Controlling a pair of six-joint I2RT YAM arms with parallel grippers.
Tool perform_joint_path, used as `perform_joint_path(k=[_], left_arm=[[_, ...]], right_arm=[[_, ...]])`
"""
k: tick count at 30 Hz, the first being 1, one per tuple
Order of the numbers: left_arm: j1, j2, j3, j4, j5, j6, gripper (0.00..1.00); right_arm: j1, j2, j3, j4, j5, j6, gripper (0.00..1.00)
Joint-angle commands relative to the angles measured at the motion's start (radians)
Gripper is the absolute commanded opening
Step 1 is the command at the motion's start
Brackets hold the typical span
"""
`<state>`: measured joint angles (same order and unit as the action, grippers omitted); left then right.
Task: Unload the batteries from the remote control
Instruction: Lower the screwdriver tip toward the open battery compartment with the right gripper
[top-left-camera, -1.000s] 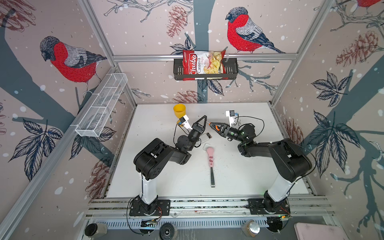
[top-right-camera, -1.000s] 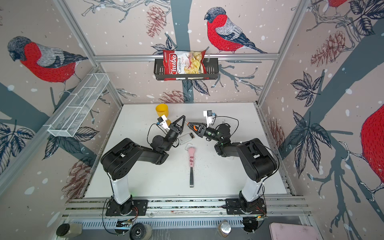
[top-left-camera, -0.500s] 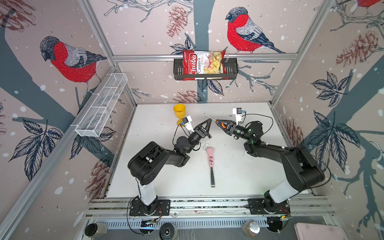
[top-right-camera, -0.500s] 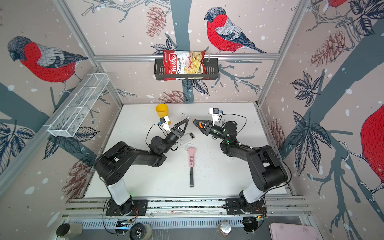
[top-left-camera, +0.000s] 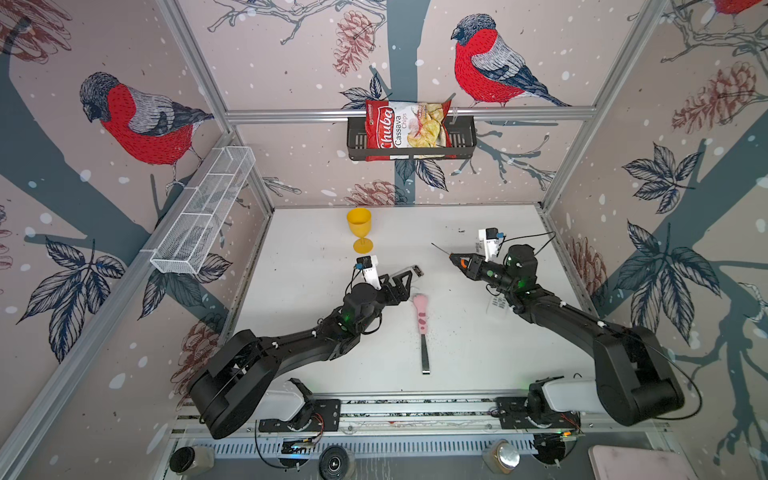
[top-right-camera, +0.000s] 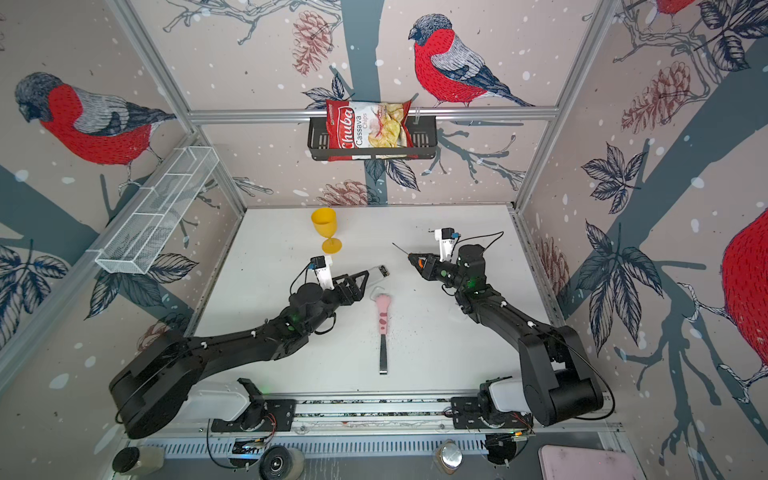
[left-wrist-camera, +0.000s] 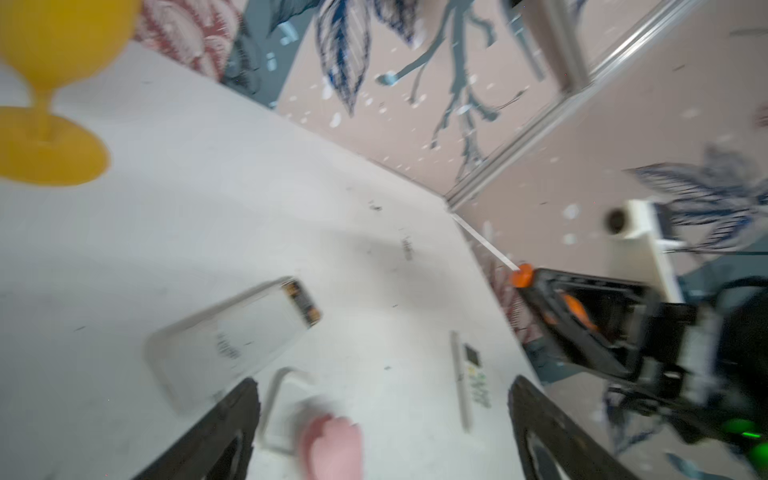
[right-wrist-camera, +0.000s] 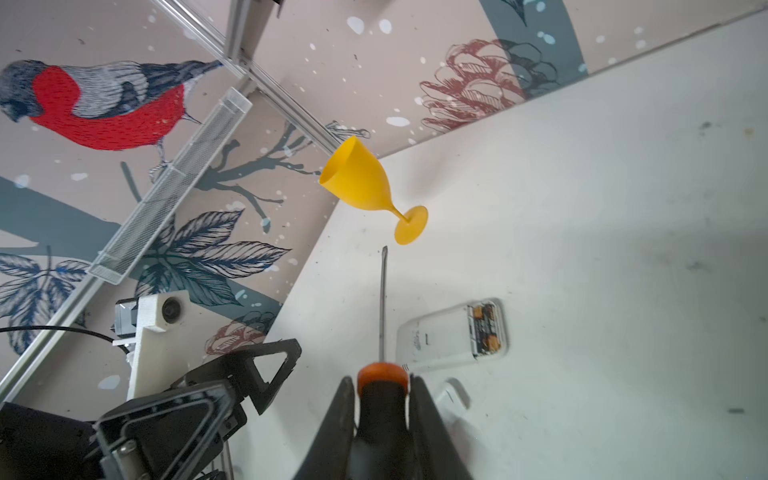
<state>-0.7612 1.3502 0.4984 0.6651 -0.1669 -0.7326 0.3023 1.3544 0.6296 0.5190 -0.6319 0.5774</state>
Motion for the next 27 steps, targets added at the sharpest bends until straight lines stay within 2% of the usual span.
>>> perform_joint_path(k=[1, 6, 11, 18, 27], left_arm=[[-0.002, 0.036, 0.027, -0.246, -0.032, 0.067, 0.95], [-0.002, 0.109, 0.051, -0.306, -0.034, 0.102, 0.96], [-0.003, 0.181, 0.124, -0.444, -0.106, 0.096, 0.96], [0.004, 0.283, 0.173, -0.456, -0.138, 0.056, 0.96], [0.07, 0.37, 0.183, -0.391, -0.064, 0.024, 0.96]], right_arm=[[0.003, -0.012, -0.002, -0.088, 0.041, -0.052, 0.0], [0.004, -0.005, -0.002, -0.107, 0.044, -0.055, 0.0], [0.006, 0.029, 0.028, -0.13, 0.028, -0.066, 0.0], [0.024, 0.079, 0.077, -0.151, 0.009, -0.08, 0.0], [0.025, 0.081, 0.074, -0.159, 0.011, -0.101, 0.0]])
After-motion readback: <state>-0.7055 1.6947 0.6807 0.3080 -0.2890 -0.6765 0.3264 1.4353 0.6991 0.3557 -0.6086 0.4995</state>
